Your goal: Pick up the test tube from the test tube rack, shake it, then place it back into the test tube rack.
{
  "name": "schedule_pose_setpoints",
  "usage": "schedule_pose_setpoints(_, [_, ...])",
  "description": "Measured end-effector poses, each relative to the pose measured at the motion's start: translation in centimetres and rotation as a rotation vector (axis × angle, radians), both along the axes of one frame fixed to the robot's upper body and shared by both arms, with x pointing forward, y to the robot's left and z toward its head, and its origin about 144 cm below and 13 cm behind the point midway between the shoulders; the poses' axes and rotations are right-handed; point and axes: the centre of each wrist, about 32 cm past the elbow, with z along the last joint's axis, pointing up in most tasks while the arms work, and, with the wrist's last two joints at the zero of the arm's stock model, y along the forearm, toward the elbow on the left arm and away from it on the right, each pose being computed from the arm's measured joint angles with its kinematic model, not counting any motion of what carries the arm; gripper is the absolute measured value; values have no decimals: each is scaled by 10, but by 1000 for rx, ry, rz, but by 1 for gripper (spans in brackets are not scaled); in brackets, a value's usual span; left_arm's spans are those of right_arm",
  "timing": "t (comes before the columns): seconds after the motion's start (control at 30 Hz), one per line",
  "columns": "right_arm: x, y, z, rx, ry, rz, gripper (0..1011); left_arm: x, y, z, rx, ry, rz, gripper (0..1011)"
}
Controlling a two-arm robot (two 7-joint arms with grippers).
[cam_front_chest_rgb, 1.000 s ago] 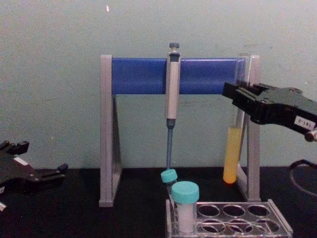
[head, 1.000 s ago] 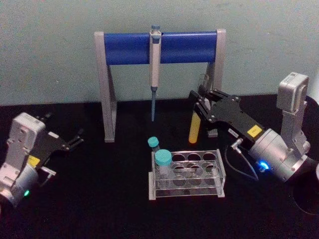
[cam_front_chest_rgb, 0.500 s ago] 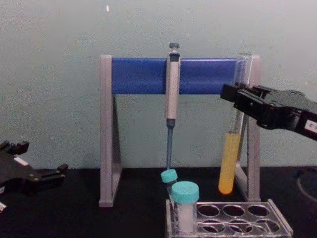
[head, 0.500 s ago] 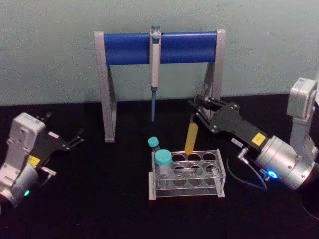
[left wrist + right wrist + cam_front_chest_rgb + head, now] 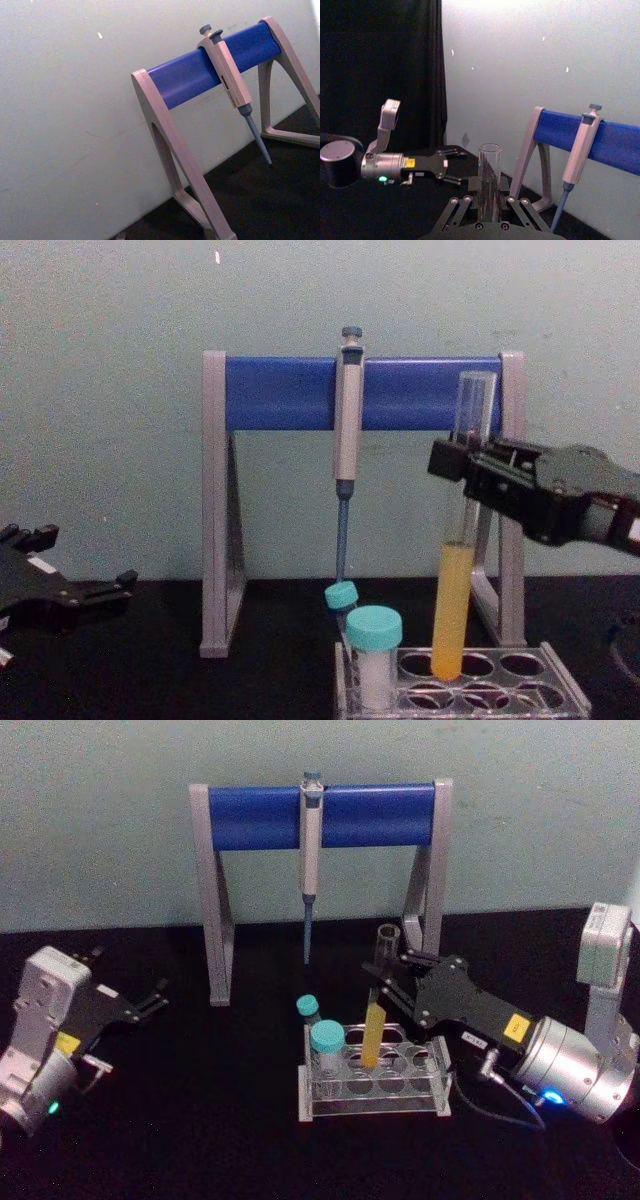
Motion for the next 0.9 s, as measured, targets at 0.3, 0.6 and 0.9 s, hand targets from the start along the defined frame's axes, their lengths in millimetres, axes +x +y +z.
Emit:
schedule_pose_setpoints(0.3, [4,1,-10,-23,17,-9,230,0,0,0,0,0,0,1001])
schedule_pose_setpoints(0.6, [9,4,-16,-22,31,-20,230,0,0,0,0,0,0,1001])
schedule_pose_setpoints(0.9, [12,8,-23,-22,51,-23,230,0,0,0,0,0,0,1001])
